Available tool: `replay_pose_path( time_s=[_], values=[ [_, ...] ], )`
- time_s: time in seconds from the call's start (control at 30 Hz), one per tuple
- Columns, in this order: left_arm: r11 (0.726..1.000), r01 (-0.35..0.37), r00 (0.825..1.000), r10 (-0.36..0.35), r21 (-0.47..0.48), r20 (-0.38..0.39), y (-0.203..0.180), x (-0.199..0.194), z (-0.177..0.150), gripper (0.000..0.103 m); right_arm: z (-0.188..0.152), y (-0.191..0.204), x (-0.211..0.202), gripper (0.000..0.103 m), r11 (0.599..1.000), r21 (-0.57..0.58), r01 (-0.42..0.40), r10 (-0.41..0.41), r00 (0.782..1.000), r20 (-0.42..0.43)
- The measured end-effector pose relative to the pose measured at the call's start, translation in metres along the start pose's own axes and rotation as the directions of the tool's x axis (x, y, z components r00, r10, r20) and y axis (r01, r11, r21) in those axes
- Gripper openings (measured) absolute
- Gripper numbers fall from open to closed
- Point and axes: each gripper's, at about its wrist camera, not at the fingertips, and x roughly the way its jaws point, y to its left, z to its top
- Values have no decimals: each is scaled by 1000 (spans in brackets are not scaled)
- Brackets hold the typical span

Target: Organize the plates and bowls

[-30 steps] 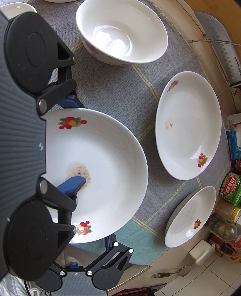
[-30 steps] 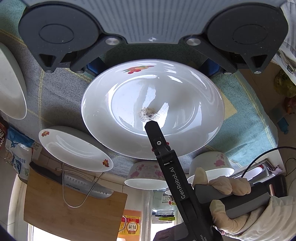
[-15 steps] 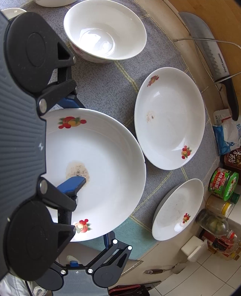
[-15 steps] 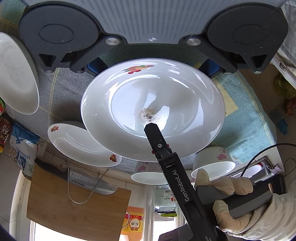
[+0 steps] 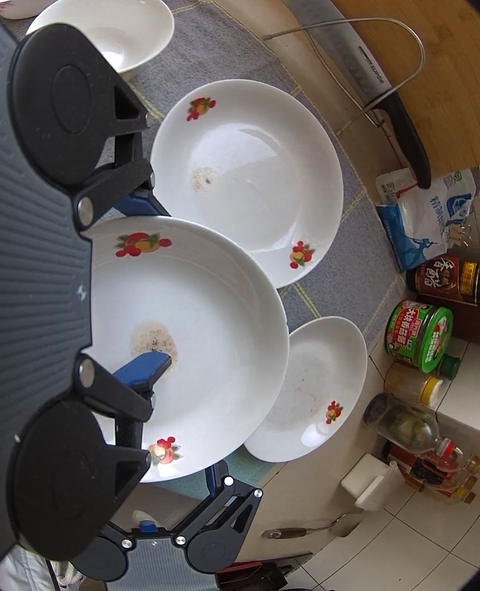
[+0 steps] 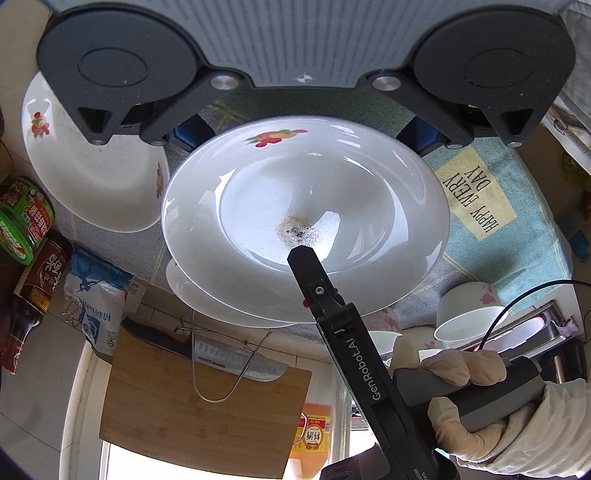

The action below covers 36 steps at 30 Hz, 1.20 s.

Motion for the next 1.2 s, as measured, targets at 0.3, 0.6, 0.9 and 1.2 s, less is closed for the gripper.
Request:
replay_pose_path(
  time_s=[0.3, 0.6, 0.9, 1.2],
  values=[
    [997, 21, 1000, -21, 69, 1, -25, 24, 53, 72, -12, -49, -14, 103, 998, 34, 56, -56, 998, 2],
    [987, 54, 998, -52, 149, -22, -55, 56, 98, 72, -29, -87, -27, 103, 989, 96, 116, -115, 993, -11],
    [975, 85, 996, -76, 207, -52, -76, 88, 130, 72, -46, -112, -38, 103, 973, 158, 170, -166, 985, -34],
    [972, 96, 994, -81, 215, -76, -78, 108, 140, 72, -49, -127, -35, 103, 964, 202, 175, -166, 984, -60]
  ],
)
